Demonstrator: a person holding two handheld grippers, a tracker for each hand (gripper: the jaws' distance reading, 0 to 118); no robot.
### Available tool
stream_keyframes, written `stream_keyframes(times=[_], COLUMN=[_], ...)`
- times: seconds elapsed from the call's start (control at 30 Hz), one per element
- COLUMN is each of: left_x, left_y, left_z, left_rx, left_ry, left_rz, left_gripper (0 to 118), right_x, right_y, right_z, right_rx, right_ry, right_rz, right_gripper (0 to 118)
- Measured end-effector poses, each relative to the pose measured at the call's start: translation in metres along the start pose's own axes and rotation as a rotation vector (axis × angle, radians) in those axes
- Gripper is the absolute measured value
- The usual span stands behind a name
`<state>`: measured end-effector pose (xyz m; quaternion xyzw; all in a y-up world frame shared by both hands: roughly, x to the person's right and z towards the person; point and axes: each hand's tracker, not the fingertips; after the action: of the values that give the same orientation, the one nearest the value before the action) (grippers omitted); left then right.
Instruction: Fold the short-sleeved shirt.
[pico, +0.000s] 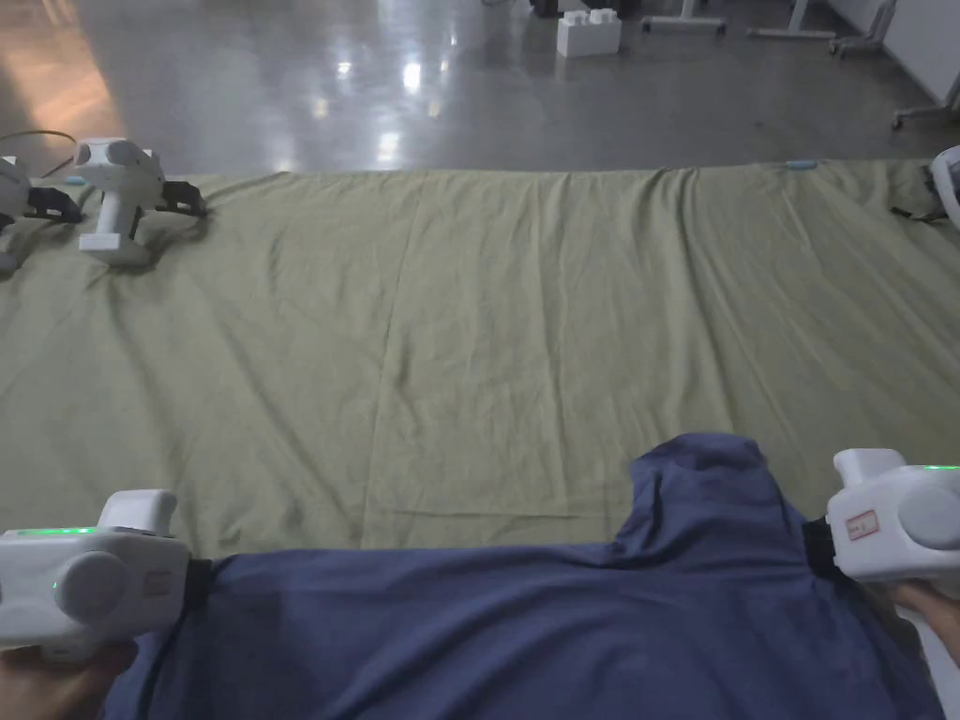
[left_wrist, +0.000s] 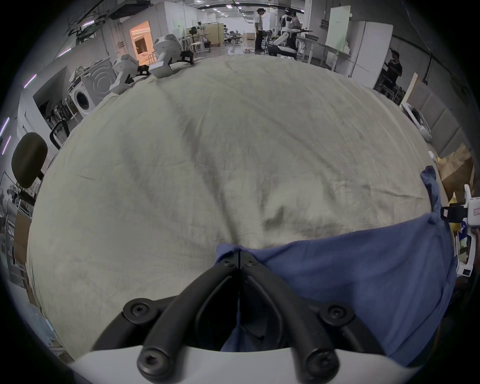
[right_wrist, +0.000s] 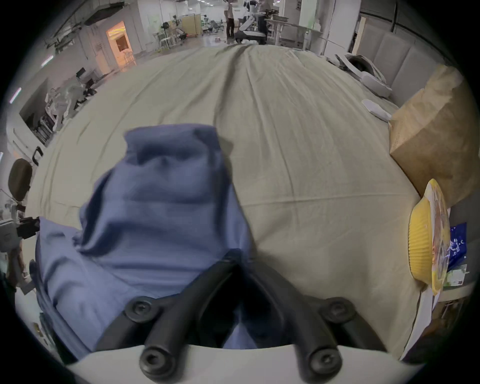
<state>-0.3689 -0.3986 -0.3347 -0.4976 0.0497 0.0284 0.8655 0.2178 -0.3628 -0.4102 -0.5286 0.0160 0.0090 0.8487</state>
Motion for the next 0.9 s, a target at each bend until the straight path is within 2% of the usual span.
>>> stream_keyframes(times=[0.03, 0.1, 0.13, 0.23, 0.3, 0.5, 0.6, 0.67, 0.83, 0.87, 0.9], left_x=[-0.001, -0.005, -0.008, -0.017, -0.031, -0.055, -0.063, -0.065, -0.073, -0.073, -0.074], left_y=[-0.005, -0.015, -0.022, -0.049, -0.073, -0.158, -0.194, -0.215, -0.235, -0.236, -0.236], left_z=[0.008, 0.029, 0.043, 0.096, 0.129, 0.197, 0.197, 0.192, 0.171, 0.168, 0.167], left_rx=[0.027, 0.044, 0.064, 0.134, 0.174, 0.192, 0.154, 0.138, 0.106, 0.113, 0.126], left_ry=[-0.026, -0.08, -0.101, -0.126, -0.182, -0.193, -0.198, -0.167, -0.174, -0.18, -0.197], left_rz=[0.02, 0.066, 0.065, 0.052, 0.083, 0.13, 0.143, 0.128, 0.194, 0.217, 0.25], left_gripper=[2, 2, 2, 2, 2, 2, 2, 2, 2, 6, 28], right_x=[0.003, 0.013, 0.016, 0.032, 0.042, 0.06, 0.06, 0.059, 0.054, 0.053, 0.052], right_y=[-0.005, -0.015, -0.023, -0.052, -0.08, -0.185, -0.231, -0.253, -0.268, -0.269, -0.27], right_z=[0.006, 0.02, 0.032, 0.08, 0.112, 0.17, 0.175, 0.171, 0.155, 0.152, 0.149], right_rx=[0.034, 0.037, 0.071, 0.17, 0.219, 0.252, 0.231, 0.211, 0.163, 0.163, 0.164], right_ry=[0.004, 0.134, 0.139, 0.167, 0.223, 0.252, 0.249, 0.219, 0.214, 0.213, 0.208], right_rz=[-0.037, -0.131, -0.156, -0.155, -0.165, -0.195, -0.208, -0.188, -0.186, -0.181, -0.18], right_gripper=[2, 2, 2, 2, 2, 2, 2, 2, 2, 11, 34])
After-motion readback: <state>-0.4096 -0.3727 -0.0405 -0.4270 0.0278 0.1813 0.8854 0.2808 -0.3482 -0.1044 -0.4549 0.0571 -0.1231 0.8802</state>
